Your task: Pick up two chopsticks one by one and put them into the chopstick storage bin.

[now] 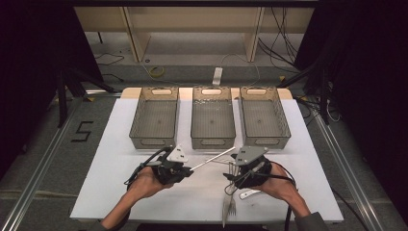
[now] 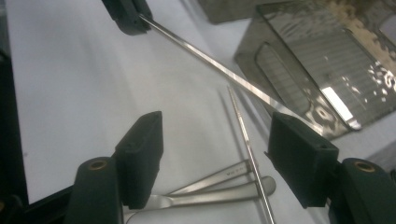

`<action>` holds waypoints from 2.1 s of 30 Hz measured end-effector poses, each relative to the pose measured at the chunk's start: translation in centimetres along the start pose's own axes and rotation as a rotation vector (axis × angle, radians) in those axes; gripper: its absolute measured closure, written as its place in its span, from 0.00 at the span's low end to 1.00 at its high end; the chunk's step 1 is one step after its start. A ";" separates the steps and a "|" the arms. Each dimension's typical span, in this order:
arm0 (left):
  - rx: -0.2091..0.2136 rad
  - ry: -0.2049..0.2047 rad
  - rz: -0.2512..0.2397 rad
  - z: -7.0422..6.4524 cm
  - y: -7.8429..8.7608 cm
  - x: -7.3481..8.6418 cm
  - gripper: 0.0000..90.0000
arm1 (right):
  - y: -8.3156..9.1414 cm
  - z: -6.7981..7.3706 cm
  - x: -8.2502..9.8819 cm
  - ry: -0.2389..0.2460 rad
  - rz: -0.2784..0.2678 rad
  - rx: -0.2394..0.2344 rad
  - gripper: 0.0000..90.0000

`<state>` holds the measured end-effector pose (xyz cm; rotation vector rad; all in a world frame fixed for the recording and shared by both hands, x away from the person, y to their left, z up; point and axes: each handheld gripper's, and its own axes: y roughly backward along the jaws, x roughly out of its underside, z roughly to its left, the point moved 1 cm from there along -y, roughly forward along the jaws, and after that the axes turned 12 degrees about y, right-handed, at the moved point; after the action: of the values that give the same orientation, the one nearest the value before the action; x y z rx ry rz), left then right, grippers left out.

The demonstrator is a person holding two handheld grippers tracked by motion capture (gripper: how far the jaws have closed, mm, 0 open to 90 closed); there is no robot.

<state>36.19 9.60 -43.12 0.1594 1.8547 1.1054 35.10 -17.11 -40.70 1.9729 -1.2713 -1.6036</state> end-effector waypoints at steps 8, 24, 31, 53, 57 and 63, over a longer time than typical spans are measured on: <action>-0.041 0.113 -0.067 1.9 1.1 0.1 0.95 | 0.4 -0.3 2.0 -0.193 -0.077 0.086 0.37; -0.118 0.280 -0.227 6.3 5.0 -0.1 0.95 | 1.0 0.7 3.4 -0.317 -0.185 0.106 0.30; -0.164 0.356 -0.286 8.9 6.4 -1.1 0.95 | 1.2 1.4 3.7 -0.322 -0.190 0.107 0.29; -0.303 0.522 -0.316 17.1 5.9 -3.5 0.95 | 1.6 2.0 4.0 -0.330 -0.205 0.113 0.28; -0.322 0.533 -0.301 18.1 5.3 -3.5 0.95 | 1.5 2.0 4.0 -0.329 -0.197 0.105 0.28; -0.353 0.551 -0.267 18.9 4.3 -3.4 0.95 | 1.6 2.0 3.9 -0.327 -0.198 0.113 0.29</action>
<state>51.25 22.09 -40.60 -0.6368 2.0298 1.3498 32.57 -20.48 -42.77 2.0165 -1.3405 -2.0611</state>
